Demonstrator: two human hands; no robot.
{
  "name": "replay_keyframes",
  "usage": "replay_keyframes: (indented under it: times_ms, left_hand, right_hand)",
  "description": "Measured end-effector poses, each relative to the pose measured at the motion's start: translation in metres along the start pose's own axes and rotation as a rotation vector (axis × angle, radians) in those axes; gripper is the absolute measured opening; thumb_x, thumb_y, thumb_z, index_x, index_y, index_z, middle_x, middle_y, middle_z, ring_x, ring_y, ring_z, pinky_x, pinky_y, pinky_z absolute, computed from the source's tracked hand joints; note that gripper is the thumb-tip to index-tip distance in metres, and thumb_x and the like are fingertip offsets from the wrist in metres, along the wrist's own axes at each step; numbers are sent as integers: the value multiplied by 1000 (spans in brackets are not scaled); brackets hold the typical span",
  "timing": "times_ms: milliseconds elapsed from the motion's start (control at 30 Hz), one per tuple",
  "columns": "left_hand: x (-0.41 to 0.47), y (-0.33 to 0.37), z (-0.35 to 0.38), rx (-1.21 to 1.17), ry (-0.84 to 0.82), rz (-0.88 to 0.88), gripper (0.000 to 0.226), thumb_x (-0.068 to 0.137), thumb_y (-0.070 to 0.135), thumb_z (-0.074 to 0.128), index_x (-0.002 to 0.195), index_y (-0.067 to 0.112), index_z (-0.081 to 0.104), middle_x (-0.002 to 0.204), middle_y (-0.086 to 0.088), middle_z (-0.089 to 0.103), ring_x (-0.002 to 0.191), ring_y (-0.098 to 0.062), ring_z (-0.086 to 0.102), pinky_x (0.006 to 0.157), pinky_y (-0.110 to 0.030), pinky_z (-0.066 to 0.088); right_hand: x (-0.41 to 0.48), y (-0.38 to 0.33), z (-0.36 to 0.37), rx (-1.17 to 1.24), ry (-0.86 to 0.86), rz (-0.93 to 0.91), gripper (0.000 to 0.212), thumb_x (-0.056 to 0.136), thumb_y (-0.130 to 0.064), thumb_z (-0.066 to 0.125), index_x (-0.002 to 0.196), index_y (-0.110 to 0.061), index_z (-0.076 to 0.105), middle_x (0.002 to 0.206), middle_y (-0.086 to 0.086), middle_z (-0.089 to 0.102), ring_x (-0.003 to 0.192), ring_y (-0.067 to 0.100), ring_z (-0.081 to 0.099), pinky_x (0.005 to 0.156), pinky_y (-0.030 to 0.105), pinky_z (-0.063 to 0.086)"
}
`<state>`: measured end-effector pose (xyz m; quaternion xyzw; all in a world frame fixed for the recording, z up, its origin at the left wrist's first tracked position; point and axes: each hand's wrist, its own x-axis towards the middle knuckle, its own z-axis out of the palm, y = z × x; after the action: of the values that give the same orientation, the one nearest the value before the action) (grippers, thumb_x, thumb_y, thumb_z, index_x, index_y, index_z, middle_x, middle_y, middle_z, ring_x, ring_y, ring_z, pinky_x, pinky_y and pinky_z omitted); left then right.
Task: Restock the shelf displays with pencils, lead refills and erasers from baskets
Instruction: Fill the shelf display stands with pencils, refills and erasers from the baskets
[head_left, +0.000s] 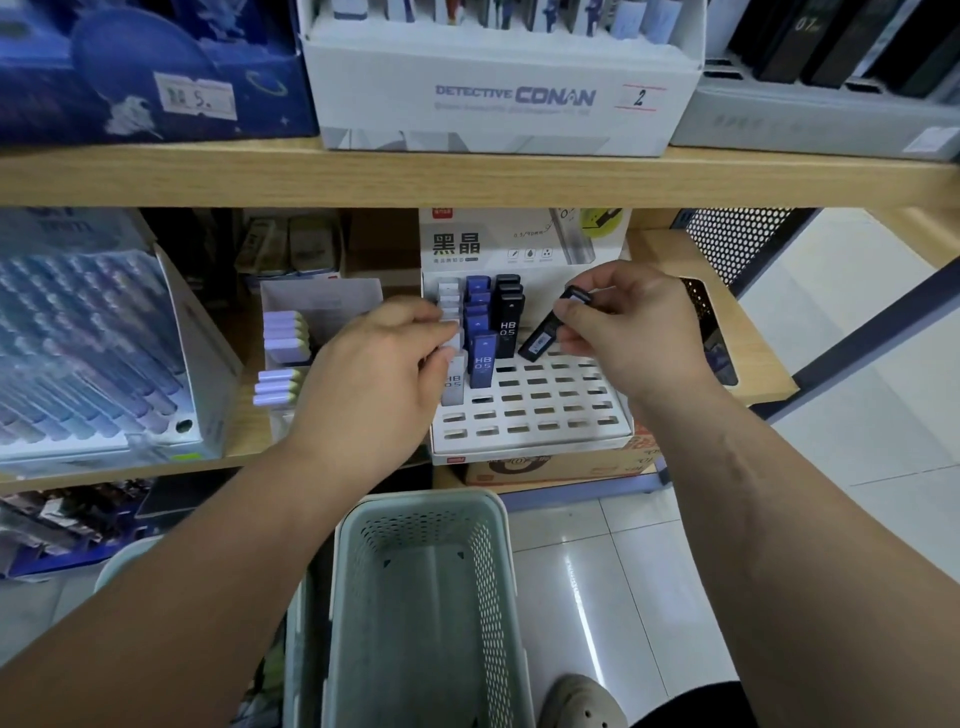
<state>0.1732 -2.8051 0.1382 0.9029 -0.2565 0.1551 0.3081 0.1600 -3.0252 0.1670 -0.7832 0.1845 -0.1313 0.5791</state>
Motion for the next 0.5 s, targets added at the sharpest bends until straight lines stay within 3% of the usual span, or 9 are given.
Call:
replay_keyframes:
  times_ms: [100,267,333,500]
  left_hand:
    - [-2,-2,2,-24,11,-10,31,89,23,60,115,14,75,122,-2,68,104,-24,67,92,-41,55]
    - [-4,-1,6,-121,77,-62,26,94,28,62,112,16,77,120,2,69,104,-14,67,95,-34,53]
    - [-3,0,8,-160,123,-90,19,93,22,68,107,16,78,115,3,71,100,-11,67,94,-29,53]
    - [1,2,11,-186,165,-154,14,89,19,74,101,17,80,108,4,73,95,-5,66,90,-21,51]
  right_hand:
    - [0,1,4,46,-12,12,13,85,2,73,84,-10,67,71,7,68,65,25,68,78,53,61]
    - [2,6,3,29,59,36,14,87,-20,78,83,-8,74,80,14,75,61,18,65,79,52,61]
    - [4,7,-1,-40,56,35,3,89,-16,75,86,-16,76,80,10,76,64,18,67,79,51,61]
    - [3,0,-16,-294,-10,-79,25,85,-4,71,96,-27,69,89,-9,76,78,19,73,76,40,62]
